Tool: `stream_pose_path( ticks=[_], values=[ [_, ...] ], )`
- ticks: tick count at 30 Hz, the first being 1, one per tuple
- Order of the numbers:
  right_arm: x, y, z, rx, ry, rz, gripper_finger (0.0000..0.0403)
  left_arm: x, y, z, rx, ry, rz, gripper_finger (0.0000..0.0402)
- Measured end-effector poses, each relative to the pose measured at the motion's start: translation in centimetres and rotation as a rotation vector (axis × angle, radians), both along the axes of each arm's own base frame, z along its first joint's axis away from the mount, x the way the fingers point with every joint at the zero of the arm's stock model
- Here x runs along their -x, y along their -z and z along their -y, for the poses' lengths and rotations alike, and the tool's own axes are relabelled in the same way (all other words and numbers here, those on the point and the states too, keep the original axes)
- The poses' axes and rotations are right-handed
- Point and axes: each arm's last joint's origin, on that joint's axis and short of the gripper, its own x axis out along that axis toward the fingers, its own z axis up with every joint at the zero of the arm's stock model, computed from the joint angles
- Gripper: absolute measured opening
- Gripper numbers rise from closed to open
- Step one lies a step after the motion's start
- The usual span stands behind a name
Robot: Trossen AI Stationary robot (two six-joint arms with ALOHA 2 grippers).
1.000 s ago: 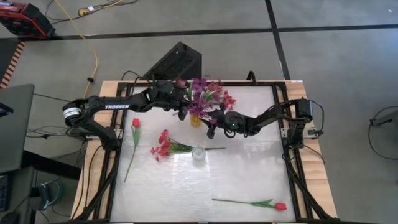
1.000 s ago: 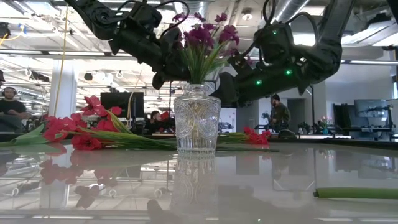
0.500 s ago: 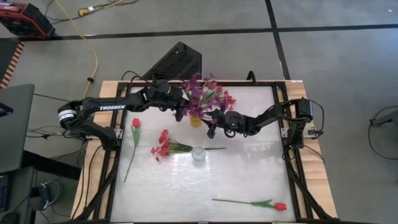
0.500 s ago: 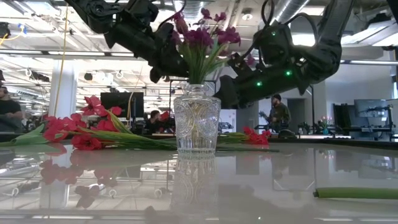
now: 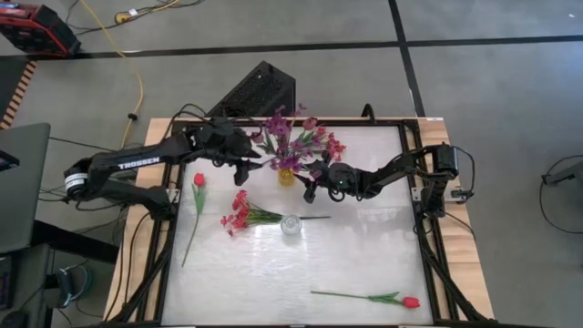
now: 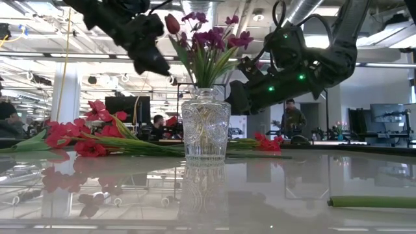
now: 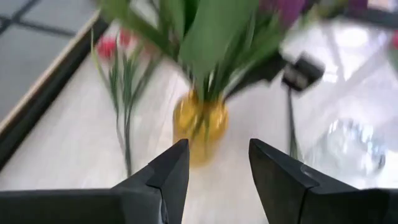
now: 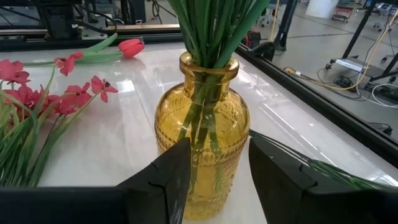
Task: Sort flowers into vase by color
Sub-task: Put the bottom pink flowers into the transparent vase
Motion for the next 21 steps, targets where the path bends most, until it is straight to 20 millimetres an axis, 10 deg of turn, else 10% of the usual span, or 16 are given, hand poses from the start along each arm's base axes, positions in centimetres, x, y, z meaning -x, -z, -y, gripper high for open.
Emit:
stream_pose_path(
  ticks=[21],
  values=[
    [3.3, -4.2, -4.6, -0.107, -0.101, -0.244, 0.0187, 5.6, 0.7, 4.7, 0.159, -0.002, -0.255, 0.0155]
  ],
)
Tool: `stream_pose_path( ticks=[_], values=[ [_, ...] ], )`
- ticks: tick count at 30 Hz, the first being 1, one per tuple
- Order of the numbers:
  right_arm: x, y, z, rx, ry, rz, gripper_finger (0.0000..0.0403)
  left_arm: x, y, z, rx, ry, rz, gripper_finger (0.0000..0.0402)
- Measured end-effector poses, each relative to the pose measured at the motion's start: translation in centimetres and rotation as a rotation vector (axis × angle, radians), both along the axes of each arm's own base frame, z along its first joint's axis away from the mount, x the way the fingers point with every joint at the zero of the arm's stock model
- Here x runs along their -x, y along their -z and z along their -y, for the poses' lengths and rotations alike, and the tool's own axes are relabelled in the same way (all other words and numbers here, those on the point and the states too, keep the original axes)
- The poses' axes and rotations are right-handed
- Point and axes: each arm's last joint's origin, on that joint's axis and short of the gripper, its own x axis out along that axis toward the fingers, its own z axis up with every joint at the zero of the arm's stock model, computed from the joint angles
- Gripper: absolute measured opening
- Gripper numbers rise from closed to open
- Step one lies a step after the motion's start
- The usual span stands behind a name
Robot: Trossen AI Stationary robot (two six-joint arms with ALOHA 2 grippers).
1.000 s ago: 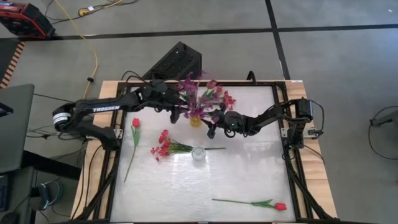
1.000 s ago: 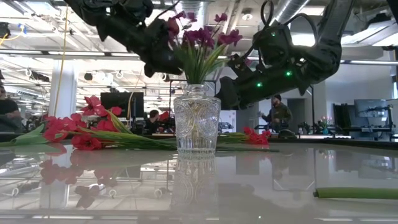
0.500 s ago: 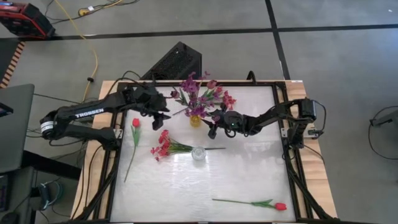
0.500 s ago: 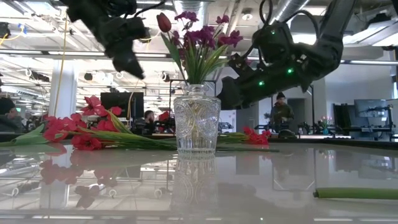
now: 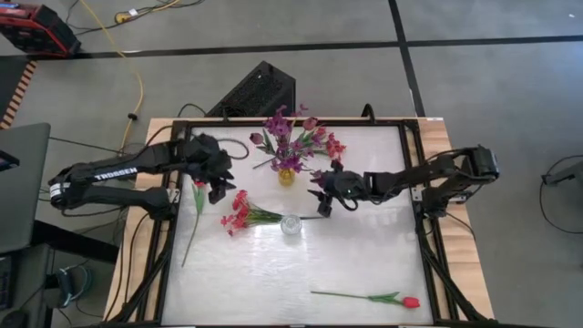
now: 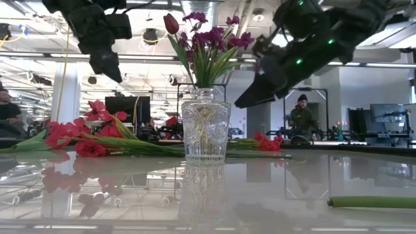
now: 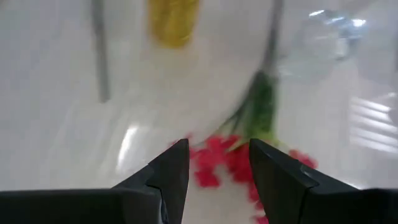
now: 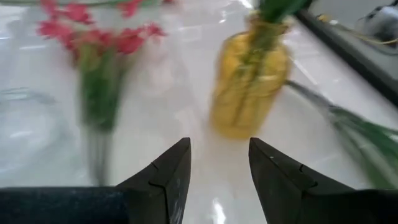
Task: Sort flowers into vase by color
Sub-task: Put the bottom pink flowers into the transparent vase
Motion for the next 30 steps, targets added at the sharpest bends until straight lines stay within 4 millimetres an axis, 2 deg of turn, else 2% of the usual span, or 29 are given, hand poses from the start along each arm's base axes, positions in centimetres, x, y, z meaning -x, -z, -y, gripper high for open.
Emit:
stream_pose_path(
  ticks=[6, 10, 13, 18, 23, 27, 30],
  values=[
    [0.2, 0.0, -3.3, -0.01, -0.109, -0.016, 0.0187, -2.1, 2.2, 3.7, -0.053, 0.197, 0.203, 0.0155],
    [0.3, 0.0, -4.6, -0.011, -0.153, -0.016, 0.0187, -3.5, 3.8, 6.1, -0.16, 0.326, 0.347, 0.0155],
    [0.4, 0.0, -5.3, -0.011, -0.176, -0.009, 0.0187, -4.2, 4.9, 7.4, -0.243, 0.349, 0.401, 0.0155],
    [0.5, 0.0, -5.8, -0.012, -0.192, -0.007, 0.0187, -5.5, 7.1, 8.7, -0.365, 0.312, 0.322, 0.0157],
    [0.4, 0.0, -5.7, -0.011, -0.188, -0.007, 0.0187, -7.2, 10.1, 9.0, -0.414, 0.286, 0.211, 0.0176],
    [0.4, -0.1, -5.7, -0.01, -0.189, -0.004, 0.0187, -8.9, 10.9, 8.8, -0.366, 0.225, 0.18, 0.0207],
    [0.4, 0.0, -5.7, -0.009, -0.189, -0.006, 0.0187, -10.0, 11.7, 8.6, -0.324, 0.244, 0.146, 0.0232]
  ],
)
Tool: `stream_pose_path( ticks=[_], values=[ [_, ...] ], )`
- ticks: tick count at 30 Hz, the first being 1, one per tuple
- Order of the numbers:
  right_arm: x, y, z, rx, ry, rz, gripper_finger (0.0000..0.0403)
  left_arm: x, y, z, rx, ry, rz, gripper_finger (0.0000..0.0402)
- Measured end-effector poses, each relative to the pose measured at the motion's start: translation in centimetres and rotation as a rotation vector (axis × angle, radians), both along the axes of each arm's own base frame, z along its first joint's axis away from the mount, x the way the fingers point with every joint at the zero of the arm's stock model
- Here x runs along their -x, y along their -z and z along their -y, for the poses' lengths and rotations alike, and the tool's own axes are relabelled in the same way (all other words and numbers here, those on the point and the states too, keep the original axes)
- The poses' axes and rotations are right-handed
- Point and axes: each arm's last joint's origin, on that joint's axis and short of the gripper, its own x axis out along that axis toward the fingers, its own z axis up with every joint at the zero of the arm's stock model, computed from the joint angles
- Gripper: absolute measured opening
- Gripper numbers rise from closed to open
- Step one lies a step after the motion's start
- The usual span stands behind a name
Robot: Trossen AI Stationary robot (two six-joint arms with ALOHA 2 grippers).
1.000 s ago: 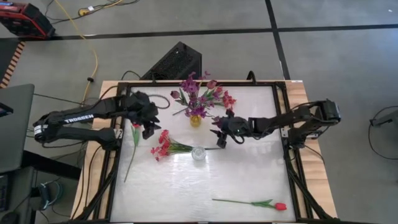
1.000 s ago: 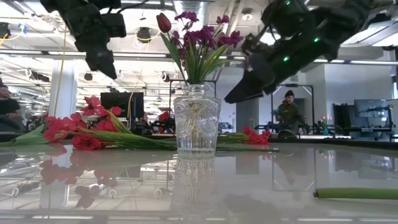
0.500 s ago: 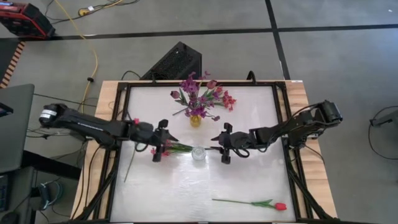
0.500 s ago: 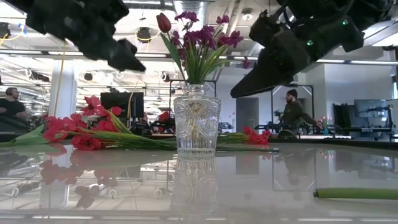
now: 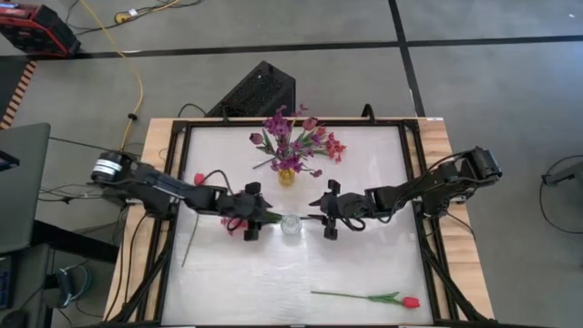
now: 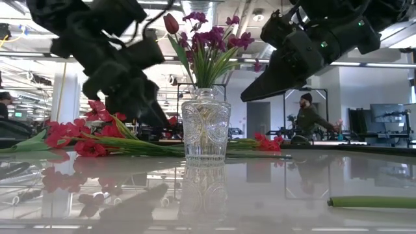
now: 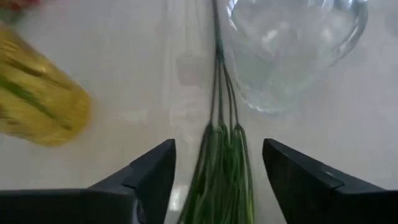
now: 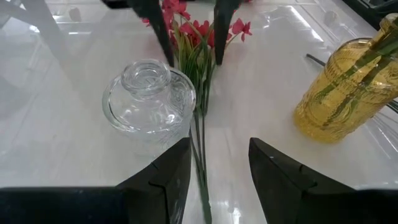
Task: Sort flowers into vase by color
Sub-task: Put the bottom pink flowers into the transparent vase
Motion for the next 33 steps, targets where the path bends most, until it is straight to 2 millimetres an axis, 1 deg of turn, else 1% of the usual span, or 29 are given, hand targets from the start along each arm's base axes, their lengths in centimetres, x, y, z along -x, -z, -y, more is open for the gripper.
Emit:
stream_pose_path(
  ticks=[3, 5, 8, 12, 15, 18, 23, 24, 25, 29, 31, 33],
  values=[
    [0.0, 0.0, 0.0, 0.001, 0.0, 0.001, 0.0187, -1.0, 1.0, -0.1, 0.007, 0.006, -0.046, 0.0251],
    [0.0, 0.0, 0.0, 0.0, 0.0, 0.002, 0.0187, -1.3, 1.9, -0.3, 0.0, -0.006, -0.084, 0.0257],
    [0.0, 0.0, 0.0, 0.0, 0.0, 0.002, 0.0187, -1.6, 3.0, -0.5, -0.001, -0.004, -0.134, 0.0258],
    [0.0, 0.0, 0.0, 0.0, 0.001, 0.002, 0.0187, -1.6, 3.4, -0.5, 0.021, 0.016, -0.163, 0.0253],
    [0.0, 0.0, 0.0, 0.002, 0.003, 0.003, 0.0187, -1.0, 3.2, -0.6, 0.003, 0.002, -0.204, 0.023],
    [0.0, 0.0, 0.0, 0.001, 0.004, 0.005, 0.0187, -0.4, 2.7, -0.7, -0.016, -0.017, -0.244, 0.0178],
    [-0.1, -0.1, 0.0, 0.0, 0.004, 0.013, 0.0187, 0.9, 1.5, -1.0, -0.052, -0.052, -0.285, 0.005],
    [-0.1, -0.1, 0.0, 0.0, 0.004, 0.014, 0.0187, 1.0, 1.0, -1.1, -0.063, -0.068, -0.277, 0.0028],
    [-0.1, -0.2, 0.0, -0.001, 0.004, 0.018, 0.0187, 1.3, 0.5, -1.2, -0.073, -0.089, -0.264, 0.0016],
    [-0.2, -0.4, 0.0, 0.005, 0.005, 0.038, 0.0187, 2.5, -2.3, -1.5, -0.11, -0.173, -0.205, 0.0019],
    [-0.6, -1.0, 0.0, 0.027, 0.01, 0.054, 0.0187, 3.1, -4.1, -1.7, -0.098, -0.214, -0.157, 0.0021],
    [-1.1, -1.9, -0.2, 0.06, -0.008, 0.078, 0.0187, 3.6, -6.0, -1.7, -0.056, -0.211, -0.087, 0.0021]
  ],
)
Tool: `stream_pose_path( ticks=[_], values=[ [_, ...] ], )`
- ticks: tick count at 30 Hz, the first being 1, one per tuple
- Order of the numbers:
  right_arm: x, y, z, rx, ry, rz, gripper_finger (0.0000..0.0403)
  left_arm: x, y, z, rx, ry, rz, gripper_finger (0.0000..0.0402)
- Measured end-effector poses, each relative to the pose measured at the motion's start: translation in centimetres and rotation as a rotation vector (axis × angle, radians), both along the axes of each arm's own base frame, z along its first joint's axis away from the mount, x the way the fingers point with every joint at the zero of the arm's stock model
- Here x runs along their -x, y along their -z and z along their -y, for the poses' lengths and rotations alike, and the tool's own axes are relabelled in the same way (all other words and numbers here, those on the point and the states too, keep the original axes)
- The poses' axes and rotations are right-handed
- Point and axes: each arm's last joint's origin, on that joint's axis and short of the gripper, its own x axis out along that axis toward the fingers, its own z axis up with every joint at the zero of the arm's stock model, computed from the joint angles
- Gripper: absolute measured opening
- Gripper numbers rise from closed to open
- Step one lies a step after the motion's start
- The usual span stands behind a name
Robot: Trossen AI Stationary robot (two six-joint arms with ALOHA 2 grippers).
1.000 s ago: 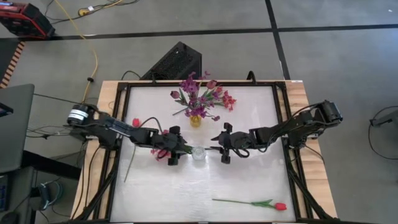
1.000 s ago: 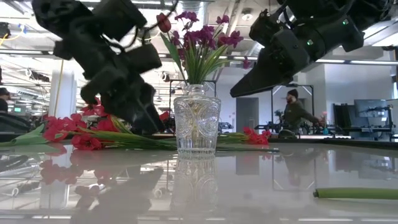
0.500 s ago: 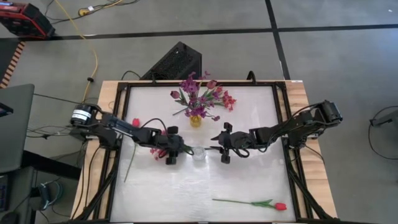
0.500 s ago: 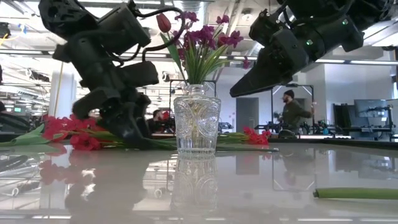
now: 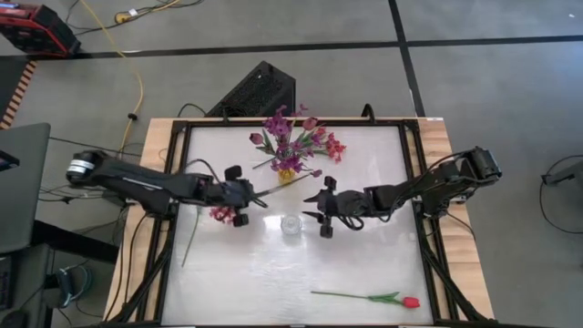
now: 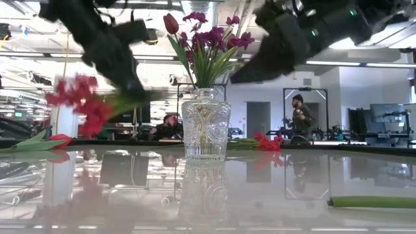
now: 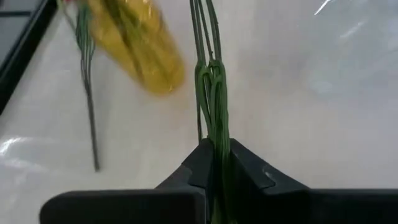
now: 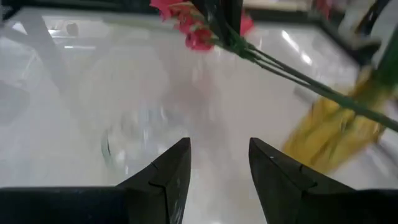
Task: Sort flowers into vase by color
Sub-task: Put the bottom pink flowers into the transparent vase
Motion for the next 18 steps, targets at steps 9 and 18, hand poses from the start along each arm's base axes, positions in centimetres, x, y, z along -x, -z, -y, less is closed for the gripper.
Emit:
stream_pose_path(
  ticks=[9, 18],
  values=[
    [-1.6, -4.6, -4.4, 0.351, -0.162, 0.025, 0.0187, 2.1, -4.1, 0.7, 0.384, 0.077, 0.191, 0.0022],
    [-5.3, -4.5, -8.7, 0.707, 0.001, -0.151, 0.0187, 1.6, -3.1, 1.7, 0.457, 0.101, 0.132, 0.0023]
  ],
)
